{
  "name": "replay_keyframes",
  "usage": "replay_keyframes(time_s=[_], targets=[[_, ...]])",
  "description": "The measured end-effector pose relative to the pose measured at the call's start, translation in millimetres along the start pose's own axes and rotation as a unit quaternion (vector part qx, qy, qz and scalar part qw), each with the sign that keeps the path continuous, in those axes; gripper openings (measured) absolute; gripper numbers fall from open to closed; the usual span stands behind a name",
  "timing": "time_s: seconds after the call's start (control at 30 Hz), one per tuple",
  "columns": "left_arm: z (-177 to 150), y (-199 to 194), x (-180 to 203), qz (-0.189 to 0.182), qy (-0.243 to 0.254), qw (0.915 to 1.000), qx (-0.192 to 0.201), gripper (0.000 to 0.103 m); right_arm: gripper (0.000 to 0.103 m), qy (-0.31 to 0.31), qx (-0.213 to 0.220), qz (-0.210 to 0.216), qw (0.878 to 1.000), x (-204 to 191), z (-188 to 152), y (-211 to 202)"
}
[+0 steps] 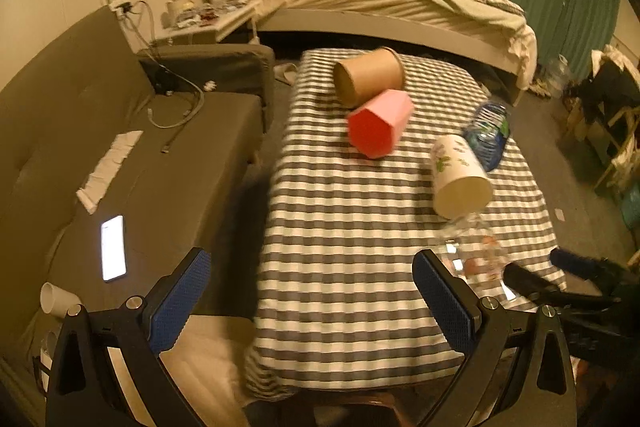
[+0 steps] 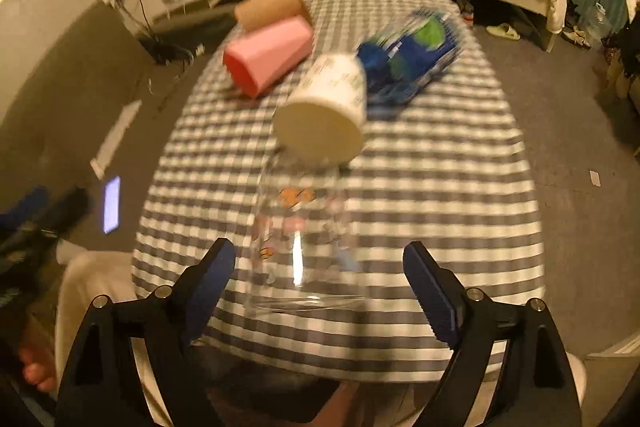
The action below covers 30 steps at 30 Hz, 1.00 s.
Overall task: Flip cup upside down
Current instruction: 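Lift the clear cup with the right gripper and rotate it rim-down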
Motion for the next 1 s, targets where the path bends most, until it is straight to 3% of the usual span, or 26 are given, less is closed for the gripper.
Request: replay_keyframes(time_s=[0.2,0.47,0.57,0.73,0.8,1.0], targets=[[15,3,61,-0.033,0.031,0.9984,-0.034,0.103,0.088,0.002,0.029,-0.033,0.999,36,15,-44],[7,41,143,-0.08,0.04,0.9861,-0.14,0.102,0.088,0.046,0.022,-0.039,0.998,95,4,-54],[1,57,154,-0.076,0.042,0.9804,-0.177,0.1,0.088,0.061,0.017,-0.036,0.997,109,-1,-51],[-9,72,158,-0.068,0.059,0.9729,-0.213,0.072,0.088,0.081,0.014,-0.033,0.996,130,-7,-47],[-13,74,160,-0.081,0.056,0.9688,-0.227,0.066,0.088,0.086,0.014,-0.032,0.996,134,-7,-46],[-3,56,154,-0.088,0.072,0.9745,-0.193,0.065,0.088,0.081,0.023,-0.03,0.996,130,-1,-50]])
Point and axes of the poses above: each gripper's, at about its wrist camera, not at the fingertips, and y roughly the way its jaws point, x to its right, z to its top, the point moved 9 cm from there along y, roughly the way its jaws point, and after that the axes turned 15 degrees about z, right-handed, at the moved point
